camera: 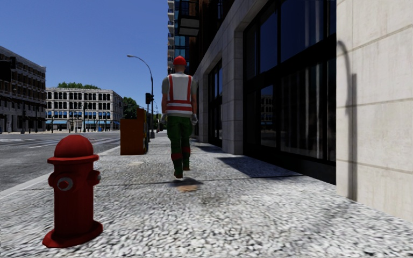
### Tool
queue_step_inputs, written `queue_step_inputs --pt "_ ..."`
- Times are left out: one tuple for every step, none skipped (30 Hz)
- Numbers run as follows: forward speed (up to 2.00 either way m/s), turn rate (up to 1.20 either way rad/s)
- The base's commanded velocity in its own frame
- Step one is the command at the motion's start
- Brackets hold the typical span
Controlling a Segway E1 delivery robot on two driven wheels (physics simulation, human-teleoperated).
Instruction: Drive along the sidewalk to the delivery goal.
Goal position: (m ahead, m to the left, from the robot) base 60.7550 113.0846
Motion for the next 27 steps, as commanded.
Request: queue_step_inputs --pt "1.36 0.00" --pt "1.36 0.00" --pt "1.36 0.00" --pt "1.36 0.00" --pt "1.36 0.00" --pt "1.36 0.00" --pt "1.36 0.00" --pt "1.36 0.00" --pt "1.36 0.00" --pt "1.36 0.00" --pt "1.36 0.00" --pt "1.36 0.00" --pt "1.36 0.00" --pt "1.36 0.00" --pt "1.36 0.00" --pt "1.36 0.00" --pt "1.36 0.00" --pt "1.36 0.00" --pt "1.36 0.00" --pt "1.36 0.00" --pt "1.36 0.00" --pt "1.36 0.00" --pt "1.36 0.00" --pt "1.35 0.00" --pt "1.34 0.00" --pt "1.33 0.00" --pt "1.32 0.00"
